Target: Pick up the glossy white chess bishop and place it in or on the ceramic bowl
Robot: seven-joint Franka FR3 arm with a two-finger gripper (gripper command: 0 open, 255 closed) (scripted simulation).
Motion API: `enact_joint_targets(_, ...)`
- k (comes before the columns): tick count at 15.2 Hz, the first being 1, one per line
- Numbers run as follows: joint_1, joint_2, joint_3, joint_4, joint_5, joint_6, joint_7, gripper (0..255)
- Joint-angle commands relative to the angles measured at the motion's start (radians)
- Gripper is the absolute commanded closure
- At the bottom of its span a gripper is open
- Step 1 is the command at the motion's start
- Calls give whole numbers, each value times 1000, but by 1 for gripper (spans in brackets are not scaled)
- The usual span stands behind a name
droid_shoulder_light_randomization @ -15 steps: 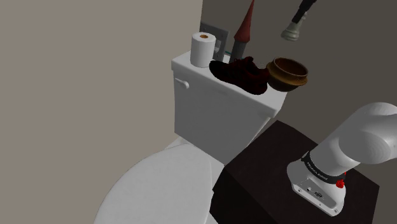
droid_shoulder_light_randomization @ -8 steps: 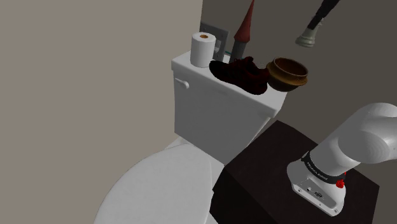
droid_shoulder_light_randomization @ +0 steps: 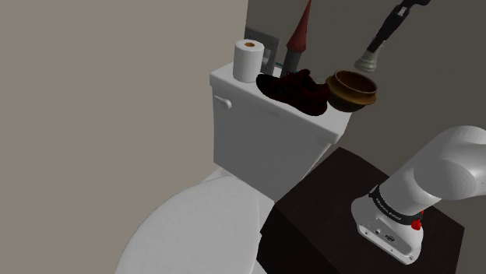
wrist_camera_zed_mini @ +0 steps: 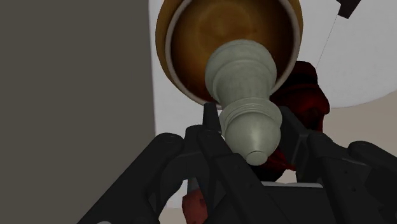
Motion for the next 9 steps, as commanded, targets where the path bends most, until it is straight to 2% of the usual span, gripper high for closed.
enact_joint_targets(1,-2,-12,-1,-33,-2,22,-1,255)
enact_joint_targets(6,-5,-33,-5,-110,-6,78,-2,255)
enact_joint_targets(9,-5,-33,-5,-110,-6,78,-2,255)
